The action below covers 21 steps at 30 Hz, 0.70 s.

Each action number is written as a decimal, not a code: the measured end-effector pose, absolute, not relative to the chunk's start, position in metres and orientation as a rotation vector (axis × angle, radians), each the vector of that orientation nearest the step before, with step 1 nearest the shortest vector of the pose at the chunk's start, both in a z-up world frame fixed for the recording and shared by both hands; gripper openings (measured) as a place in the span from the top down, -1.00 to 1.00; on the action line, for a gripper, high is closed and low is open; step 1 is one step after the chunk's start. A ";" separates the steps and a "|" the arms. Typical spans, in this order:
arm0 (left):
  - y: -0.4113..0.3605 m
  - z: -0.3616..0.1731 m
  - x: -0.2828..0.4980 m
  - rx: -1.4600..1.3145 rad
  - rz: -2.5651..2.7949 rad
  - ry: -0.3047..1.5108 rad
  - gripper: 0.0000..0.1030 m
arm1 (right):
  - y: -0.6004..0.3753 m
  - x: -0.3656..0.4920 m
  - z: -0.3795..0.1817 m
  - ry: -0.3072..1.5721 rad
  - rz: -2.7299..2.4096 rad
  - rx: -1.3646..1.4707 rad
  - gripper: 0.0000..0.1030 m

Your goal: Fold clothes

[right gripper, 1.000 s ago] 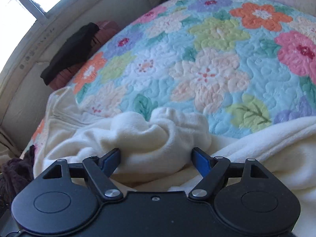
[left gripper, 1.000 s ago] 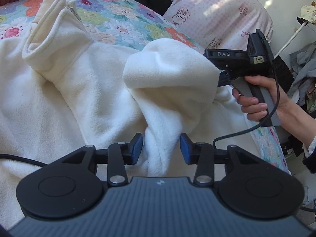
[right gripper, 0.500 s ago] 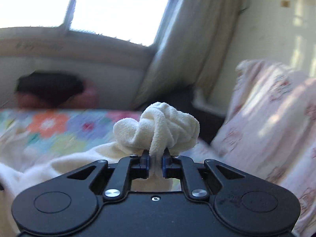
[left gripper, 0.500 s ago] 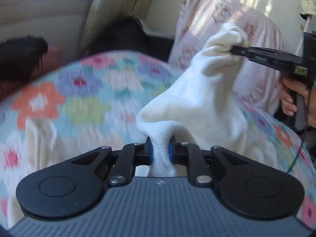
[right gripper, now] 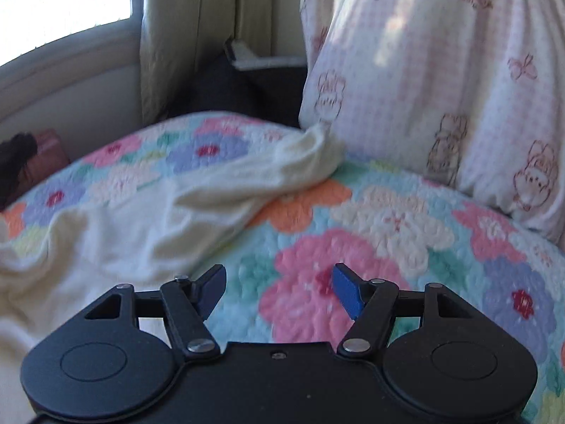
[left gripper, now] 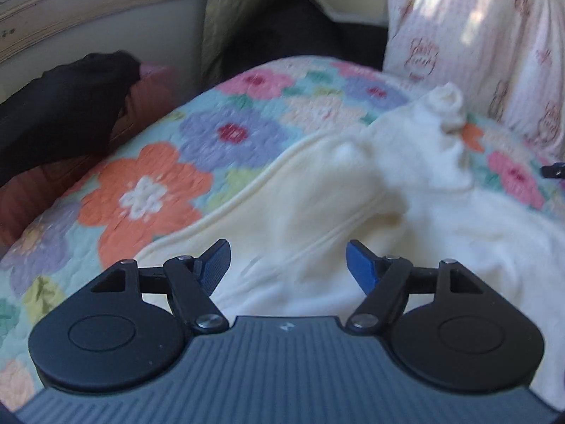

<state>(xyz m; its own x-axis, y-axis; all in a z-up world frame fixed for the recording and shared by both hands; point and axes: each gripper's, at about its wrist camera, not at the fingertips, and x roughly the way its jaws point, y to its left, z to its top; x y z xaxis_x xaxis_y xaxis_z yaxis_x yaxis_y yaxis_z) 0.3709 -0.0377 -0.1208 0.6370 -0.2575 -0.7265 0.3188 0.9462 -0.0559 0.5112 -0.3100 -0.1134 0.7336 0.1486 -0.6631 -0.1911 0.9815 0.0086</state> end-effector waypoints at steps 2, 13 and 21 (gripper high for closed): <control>-0.012 -0.132 0.370 0.087 -0.283 0.837 -0.40 | -0.314 0.504 -0.126 0.769 0.221 -0.073 -0.39; 0.044 -0.130 0.390 -0.004 -0.242 0.835 -0.41 | -0.334 0.492 -0.133 0.828 0.210 -0.142 -0.40; 0.051 -0.166 0.423 -0.217 -0.313 1.001 -0.88 | -0.313 0.519 -0.131 0.768 0.360 0.305 -0.40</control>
